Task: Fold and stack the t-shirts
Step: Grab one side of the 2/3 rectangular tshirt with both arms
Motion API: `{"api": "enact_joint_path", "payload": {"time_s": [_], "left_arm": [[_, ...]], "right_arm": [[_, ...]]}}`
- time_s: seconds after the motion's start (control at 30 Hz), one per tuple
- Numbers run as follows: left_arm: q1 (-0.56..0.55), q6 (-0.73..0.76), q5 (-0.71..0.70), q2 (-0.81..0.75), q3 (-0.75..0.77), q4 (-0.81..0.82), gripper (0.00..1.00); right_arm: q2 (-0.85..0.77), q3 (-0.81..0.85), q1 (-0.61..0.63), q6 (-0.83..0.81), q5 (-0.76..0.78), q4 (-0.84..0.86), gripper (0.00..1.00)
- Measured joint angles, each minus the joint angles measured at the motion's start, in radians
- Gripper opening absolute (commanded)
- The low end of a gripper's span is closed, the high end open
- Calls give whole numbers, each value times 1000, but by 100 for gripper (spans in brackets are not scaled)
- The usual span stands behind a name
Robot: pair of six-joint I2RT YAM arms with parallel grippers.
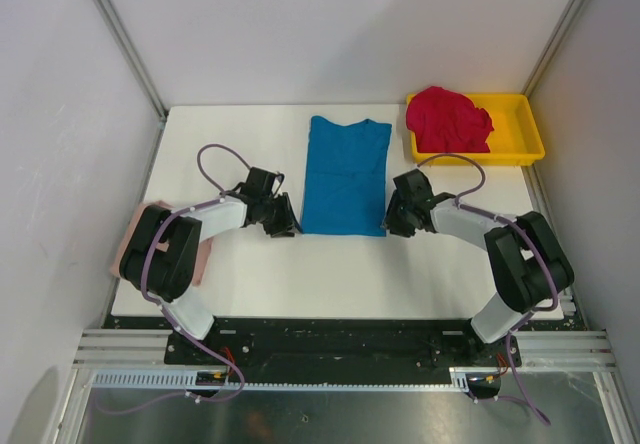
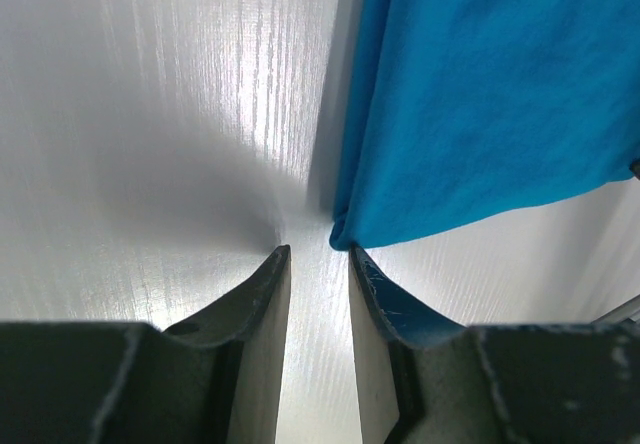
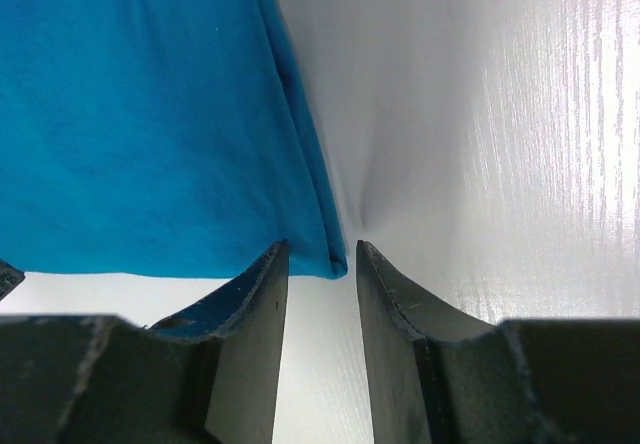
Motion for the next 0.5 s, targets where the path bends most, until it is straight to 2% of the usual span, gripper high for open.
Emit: {"api": "enact_joint_path", "payload": {"time_s": [0.2, 0.33, 0.5], "left_arm": [[0, 0, 0, -5, -5, 0, 34], [0, 0, -1, -7, -6, 0, 35], [-1, 0, -1, -9, -9, 0, 35]], "right_arm": [[24, -1, 11, 0, 6, 3, 36], [29, -1, 24, 1, 24, 2, 30], [34, -1, 39, 1, 43, -6, 11]]}}
